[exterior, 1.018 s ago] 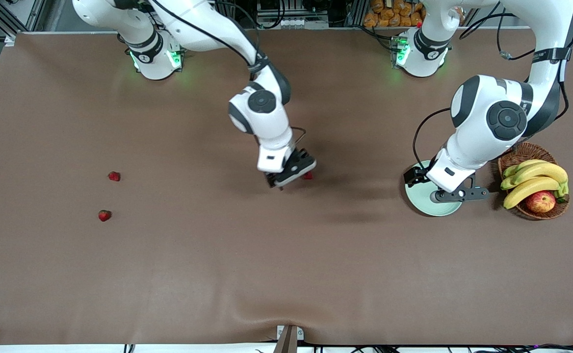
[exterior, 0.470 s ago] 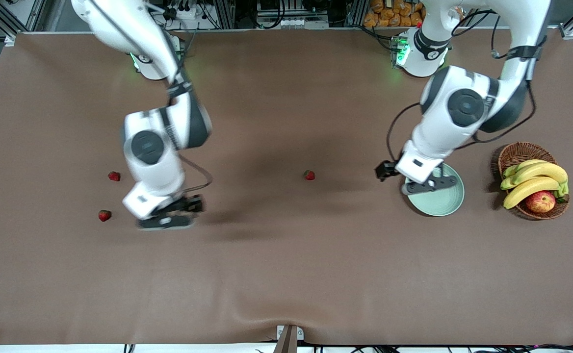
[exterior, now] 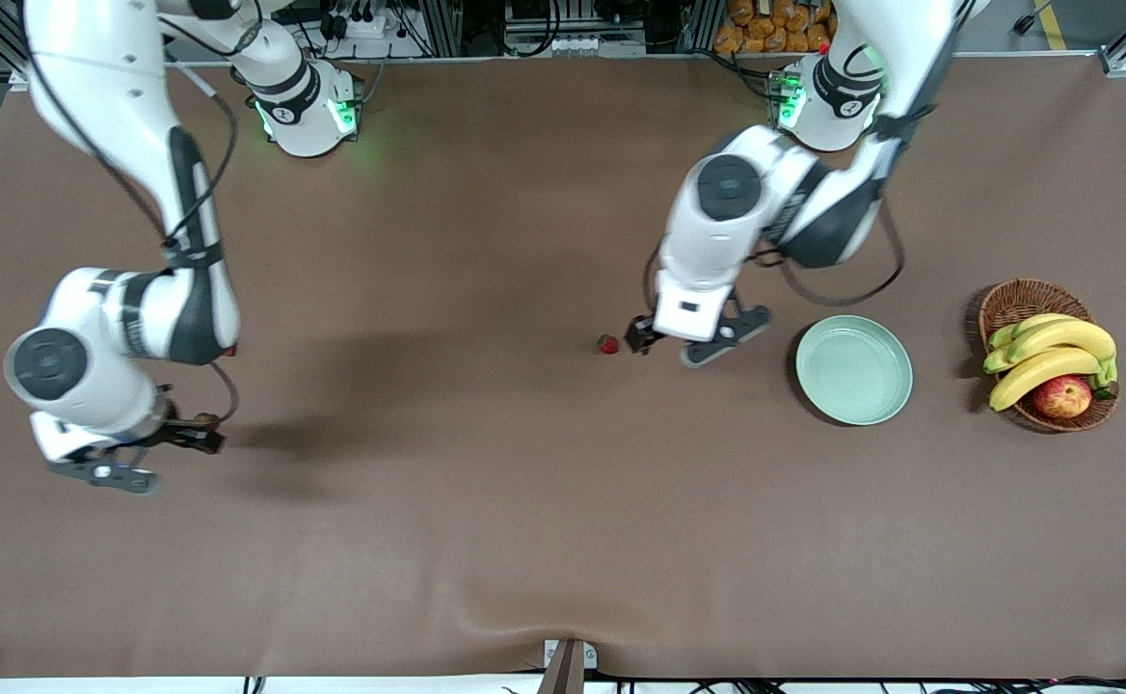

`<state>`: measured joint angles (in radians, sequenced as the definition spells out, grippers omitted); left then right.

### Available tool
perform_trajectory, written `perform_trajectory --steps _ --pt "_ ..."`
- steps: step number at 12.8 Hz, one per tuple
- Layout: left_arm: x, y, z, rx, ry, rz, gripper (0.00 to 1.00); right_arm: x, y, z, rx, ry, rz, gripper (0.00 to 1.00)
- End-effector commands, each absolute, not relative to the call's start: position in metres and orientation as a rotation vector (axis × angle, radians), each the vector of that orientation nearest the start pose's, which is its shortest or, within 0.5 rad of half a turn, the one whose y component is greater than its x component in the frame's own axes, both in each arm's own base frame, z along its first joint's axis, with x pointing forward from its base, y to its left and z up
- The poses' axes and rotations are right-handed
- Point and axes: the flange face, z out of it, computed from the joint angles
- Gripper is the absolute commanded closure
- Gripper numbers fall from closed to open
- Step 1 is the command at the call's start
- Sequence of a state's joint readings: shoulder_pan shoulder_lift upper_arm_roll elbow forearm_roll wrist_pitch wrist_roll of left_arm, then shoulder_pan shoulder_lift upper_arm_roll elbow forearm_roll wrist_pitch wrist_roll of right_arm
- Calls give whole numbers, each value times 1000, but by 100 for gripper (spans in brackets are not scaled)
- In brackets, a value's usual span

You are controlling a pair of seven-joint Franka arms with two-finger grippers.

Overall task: Collect all strawberries into plate
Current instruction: 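Grasp the mid-table strawberry with the left gripper while the right gripper reaches another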

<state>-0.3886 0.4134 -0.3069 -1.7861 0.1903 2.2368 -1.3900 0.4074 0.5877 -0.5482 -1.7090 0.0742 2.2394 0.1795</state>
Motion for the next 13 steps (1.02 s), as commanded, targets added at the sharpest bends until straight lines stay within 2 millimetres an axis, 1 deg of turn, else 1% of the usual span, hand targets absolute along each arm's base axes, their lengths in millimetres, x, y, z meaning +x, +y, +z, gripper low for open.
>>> perform_trajectory --steps 1,2,3,4,6,7,8,9,11,12,13 --pt "522 -438 294 -2920 -1167 -118 0 661 -82 260 -3314 570 39 0" --pt "518 -442 283 -2889 -1211 -116 0 658 -85 250 -3282 590 67 0" --pt "514 -446 268 -2866 -1232 -96 0 655 -94 243 -3249 615 88 0" --pt "504 -455 259 -2856 -1238 -79 0 653 -101 236 -3226 594 109 0" --pt "502 -459 246 -2823 -1341 -69 0 644 -116 219 -3181 539 155 0" --pt "502 -461 238 -2801 -1406 -60 0 640 -118 213 -3148 530 157 0" --pt "498 -464 231 -2790 -1431 -59 0 637 -116 206 -3125 541 155 0" --pt "493 -469 220 -2786 -1421 -46 0 634 -112 201 -3107 553 154 0" --pt "494 -469 212 -2796 -1432 -40 0 626 -104 191 -3076 578 170 0" --pt "494 -470 206 -2800 -1443 -34 2 623 -94 185 -3064 565 188 0" --pt "492 -471 200 -2798 -1458 -31 5 620 -92 182 -3062 561 195 0"
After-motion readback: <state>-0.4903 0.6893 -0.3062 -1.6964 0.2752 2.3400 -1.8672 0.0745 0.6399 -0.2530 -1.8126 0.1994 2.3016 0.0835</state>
